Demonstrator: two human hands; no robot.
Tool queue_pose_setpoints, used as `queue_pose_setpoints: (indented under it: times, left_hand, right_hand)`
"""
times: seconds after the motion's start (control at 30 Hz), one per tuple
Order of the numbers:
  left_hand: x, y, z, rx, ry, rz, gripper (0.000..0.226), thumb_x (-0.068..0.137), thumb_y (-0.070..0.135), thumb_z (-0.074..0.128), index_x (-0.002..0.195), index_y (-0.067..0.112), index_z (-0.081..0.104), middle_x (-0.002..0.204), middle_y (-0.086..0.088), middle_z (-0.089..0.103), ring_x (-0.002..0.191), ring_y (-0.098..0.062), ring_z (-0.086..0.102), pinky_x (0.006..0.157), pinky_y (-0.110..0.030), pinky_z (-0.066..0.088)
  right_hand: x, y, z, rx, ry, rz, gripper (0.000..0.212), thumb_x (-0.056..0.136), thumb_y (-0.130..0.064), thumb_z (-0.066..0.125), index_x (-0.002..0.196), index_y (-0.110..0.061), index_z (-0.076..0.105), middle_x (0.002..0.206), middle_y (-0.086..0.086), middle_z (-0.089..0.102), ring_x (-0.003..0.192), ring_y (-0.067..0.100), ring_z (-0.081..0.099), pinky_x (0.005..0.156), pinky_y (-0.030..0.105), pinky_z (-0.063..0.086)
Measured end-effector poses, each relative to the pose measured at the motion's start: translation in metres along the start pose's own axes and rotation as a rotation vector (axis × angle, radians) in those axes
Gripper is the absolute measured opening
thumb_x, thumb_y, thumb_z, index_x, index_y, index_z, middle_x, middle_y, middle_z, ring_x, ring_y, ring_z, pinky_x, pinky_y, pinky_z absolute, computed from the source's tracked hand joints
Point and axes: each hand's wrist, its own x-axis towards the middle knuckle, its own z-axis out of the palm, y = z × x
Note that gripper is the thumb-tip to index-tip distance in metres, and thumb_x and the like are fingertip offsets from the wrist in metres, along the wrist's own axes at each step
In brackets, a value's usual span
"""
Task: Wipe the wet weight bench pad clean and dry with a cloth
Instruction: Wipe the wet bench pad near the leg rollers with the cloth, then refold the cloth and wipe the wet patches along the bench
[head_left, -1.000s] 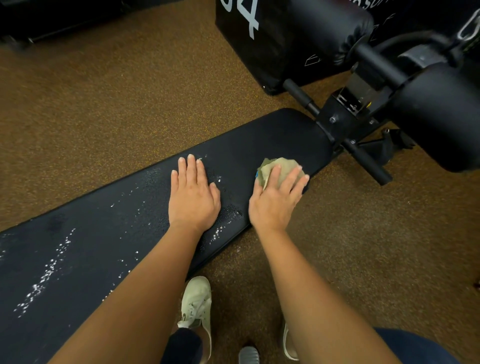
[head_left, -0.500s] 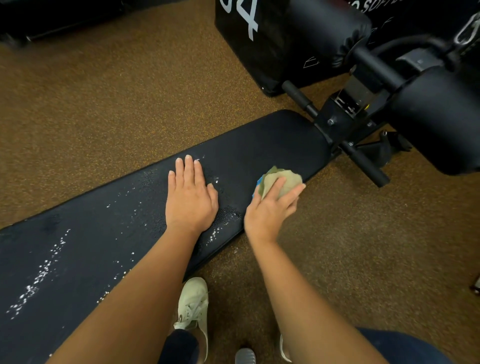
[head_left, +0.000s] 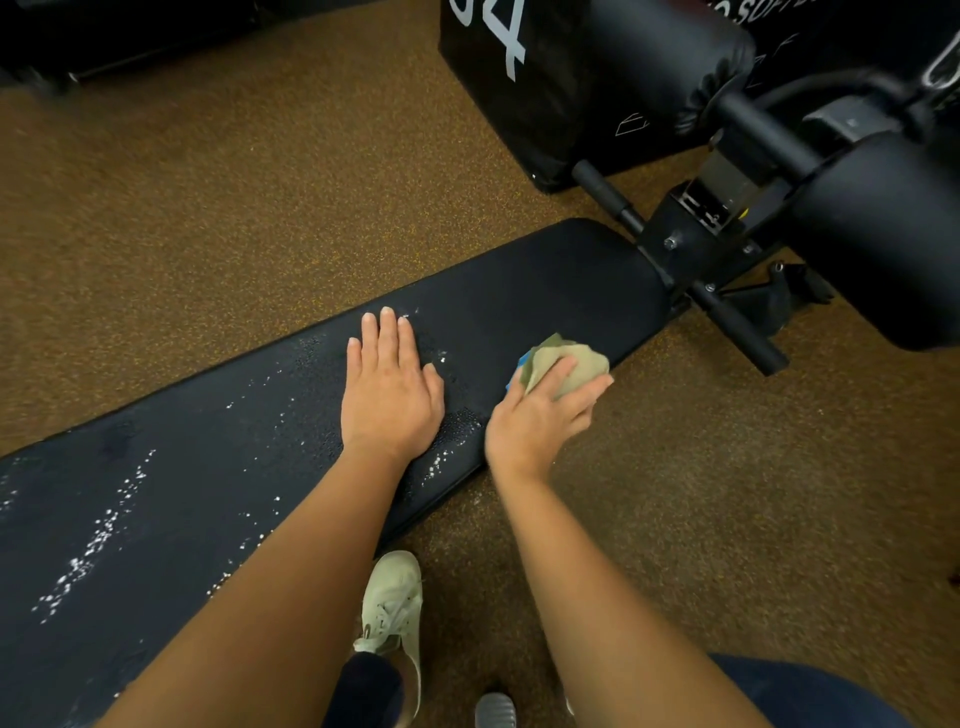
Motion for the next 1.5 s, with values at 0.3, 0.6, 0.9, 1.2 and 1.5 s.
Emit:
queue_pose_setpoints:
  times: [0.3,0.6,0.9,1.2,1.5]
  left_hand:
    - [-0.003,-0.003,-0.004,-0.028,-0.004,0.029,0.062,0.101,0.035,0.021,0.151,0.003,0.005,0.160,-0.014,-0.002,0.147,-0.028,-0.009,0.120,-0.042,-0.003]
    - [-0.005,-0.005,-0.004,-0.034,-0.010,0.052,0.061,0.101,0.034,0.022,0.151,0.003,0.007,0.160,-0.014,0.000,0.147,-0.029,-0.008,0.120,-0.042,-0.002]
    - [-0.005,-0.004,-0.002,-0.046,-0.010,0.029,0.061,0.100,0.033,0.023,0.151,0.003,0.006,0.160,-0.014,-0.001,0.147,-0.029,-0.008,0.120,-0.042,-0.003]
    - [-0.001,-0.012,-0.004,-0.214,-0.034,0.061,0.069,0.094,0.043,0.020,0.152,0.007,0.009,0.161,-0.011,0.002,0.147,-0.026,-0.008,0.119,-0.040,-0.005]
    - [0.004,-0.008,-0.026,-1.062,0.005,-0.097,0.070,0.090,0.057,0.036,0.149,0.020,0.032,0.154,-0.001,0.034,0.147,-0.017,0.014,0.120,-0.038,0.009]
  right_hand:
    - [0.020,-0.012,-0.018,0.041,-0.021,0.113,0.063,0.099,-0.031,0.041,0.151,-0.011,0.012,0.153,0.027,-0.015,0.132,0.047,0.018,0.108,0.044,0.025]
    - [0.010,-0.012,-0.013,-0.109,-0.095,0.054,0.067,0.096,-0.028,0.047,0.150,-0.011,0.013,0.151,0.028,-0.021,0.137,0.050,-0.001,0.114,0.053,0.017]
    - [-0.034,-0.019,-0.027,-0.157,-0.302,0.064,0.062,0.098,-0.027,0.041,0.152,-0.019,0.009,0.154,0.021,-0.021,0.127,0.041,0.023,0.100,0.041,0.036]
    - [-0.049,-0.054,-0.029,-0.136,-0.123,-0.405,0.057,0.091,-0.020,0.052,0.145,-0.026,0.034,0.158,-0.001,0.018,0.145,0.024,0.007,0.111,0.047,0.016]
    - [-0.022,-0.087,-0.037,0.679,-0.169,-0.363,0.039,0.091,-0.002,0.043,0.126,-0.013,0.057,0.120,-0.001,0.064,0.111,0.007,0.058,0.097,0.020,0.045]
